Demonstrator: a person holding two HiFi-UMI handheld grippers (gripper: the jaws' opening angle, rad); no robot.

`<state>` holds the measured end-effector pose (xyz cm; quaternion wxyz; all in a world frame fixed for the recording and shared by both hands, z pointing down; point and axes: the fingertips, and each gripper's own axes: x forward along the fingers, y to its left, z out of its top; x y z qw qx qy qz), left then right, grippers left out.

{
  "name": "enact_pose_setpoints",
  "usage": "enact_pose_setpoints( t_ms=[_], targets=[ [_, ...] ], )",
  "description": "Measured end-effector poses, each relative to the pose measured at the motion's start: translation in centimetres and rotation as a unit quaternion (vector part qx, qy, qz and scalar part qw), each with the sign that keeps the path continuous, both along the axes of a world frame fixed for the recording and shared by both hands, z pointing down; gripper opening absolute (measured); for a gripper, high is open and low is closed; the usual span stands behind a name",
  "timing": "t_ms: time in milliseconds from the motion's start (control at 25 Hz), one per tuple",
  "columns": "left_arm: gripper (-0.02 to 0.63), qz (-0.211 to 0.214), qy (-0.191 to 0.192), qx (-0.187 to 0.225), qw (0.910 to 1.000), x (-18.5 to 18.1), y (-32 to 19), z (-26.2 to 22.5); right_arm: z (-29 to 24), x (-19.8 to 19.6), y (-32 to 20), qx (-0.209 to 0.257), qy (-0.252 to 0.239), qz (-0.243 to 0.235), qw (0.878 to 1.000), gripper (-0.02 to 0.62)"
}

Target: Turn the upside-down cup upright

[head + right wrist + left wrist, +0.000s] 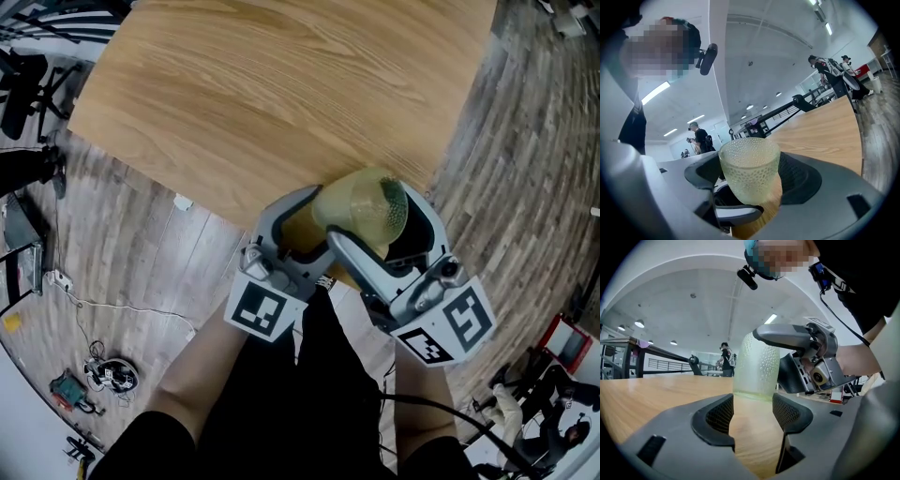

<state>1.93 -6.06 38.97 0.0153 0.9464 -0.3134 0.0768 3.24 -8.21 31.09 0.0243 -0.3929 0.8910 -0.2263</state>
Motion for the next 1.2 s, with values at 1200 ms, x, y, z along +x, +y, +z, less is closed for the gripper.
enact_pose_setpoints(
  t_ms=[1200],
  targets=[
    [0.265,-0.005,-0.011,0.04,0.9991,-1.7,1.8,-0.3,2.1,0.9,0.2,-0.064,-0.098,0.003,0.993,0.348]
  ],
)
